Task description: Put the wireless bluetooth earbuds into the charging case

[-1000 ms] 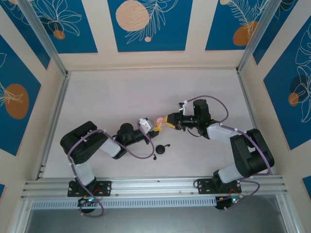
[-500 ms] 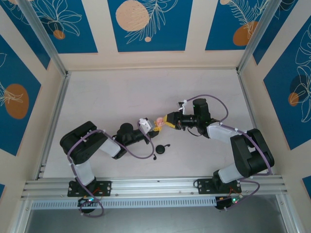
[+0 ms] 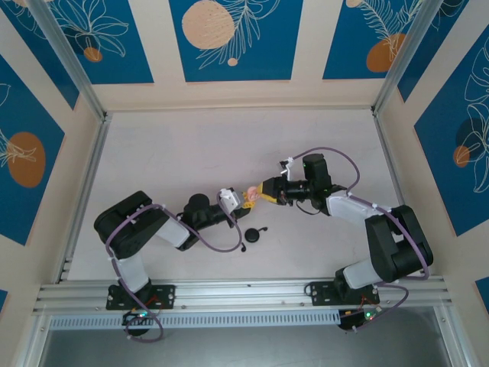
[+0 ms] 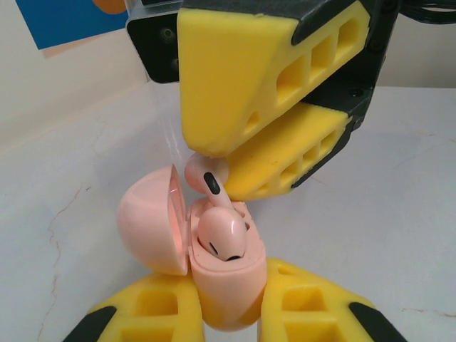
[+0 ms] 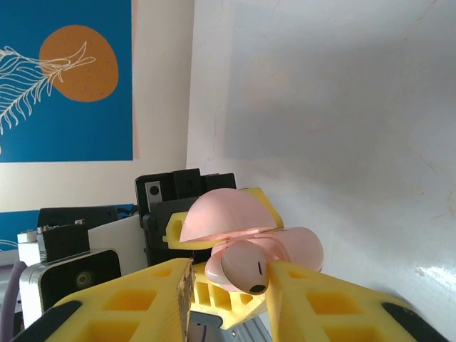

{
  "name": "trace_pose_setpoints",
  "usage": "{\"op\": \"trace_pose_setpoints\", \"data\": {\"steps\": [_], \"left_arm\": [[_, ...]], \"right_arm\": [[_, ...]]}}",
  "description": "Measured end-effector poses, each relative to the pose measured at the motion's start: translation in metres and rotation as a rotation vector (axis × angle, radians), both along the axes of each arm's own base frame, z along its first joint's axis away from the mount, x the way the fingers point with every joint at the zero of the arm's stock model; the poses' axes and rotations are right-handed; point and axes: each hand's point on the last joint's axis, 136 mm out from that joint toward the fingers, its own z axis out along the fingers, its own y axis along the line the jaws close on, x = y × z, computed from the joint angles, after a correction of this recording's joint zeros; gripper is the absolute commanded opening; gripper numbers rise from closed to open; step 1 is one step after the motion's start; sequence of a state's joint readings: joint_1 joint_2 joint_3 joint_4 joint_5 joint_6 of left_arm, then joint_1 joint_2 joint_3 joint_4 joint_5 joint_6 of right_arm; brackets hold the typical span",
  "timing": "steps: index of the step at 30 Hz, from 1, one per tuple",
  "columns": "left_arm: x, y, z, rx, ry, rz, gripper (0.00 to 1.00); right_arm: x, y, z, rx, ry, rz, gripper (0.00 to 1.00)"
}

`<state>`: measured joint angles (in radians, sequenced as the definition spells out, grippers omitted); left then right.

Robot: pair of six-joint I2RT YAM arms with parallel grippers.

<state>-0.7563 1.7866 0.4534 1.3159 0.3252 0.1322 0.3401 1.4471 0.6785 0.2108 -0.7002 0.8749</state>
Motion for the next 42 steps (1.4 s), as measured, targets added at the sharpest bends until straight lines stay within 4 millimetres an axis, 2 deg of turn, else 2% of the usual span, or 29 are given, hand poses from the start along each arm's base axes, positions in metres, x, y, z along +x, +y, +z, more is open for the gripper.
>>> {"op": "trace_pose_setpoints", "data": {"steps": [23, 42], "left_arm": [[-0.004, -0.002, 0.007, -0.001, -0.039, -0.029, 0.10], [-0.007, -0.003, 0.012, -0.009, -0.055, -0.045, 0.10]], "right_arm": [[-0.008, -0.001, 0.005, -0.056, -0.070, 0.080, 0.26], [-0.014, -0.002, 0.013, -0.089, -0.101, 0.121, 0.32]]}}
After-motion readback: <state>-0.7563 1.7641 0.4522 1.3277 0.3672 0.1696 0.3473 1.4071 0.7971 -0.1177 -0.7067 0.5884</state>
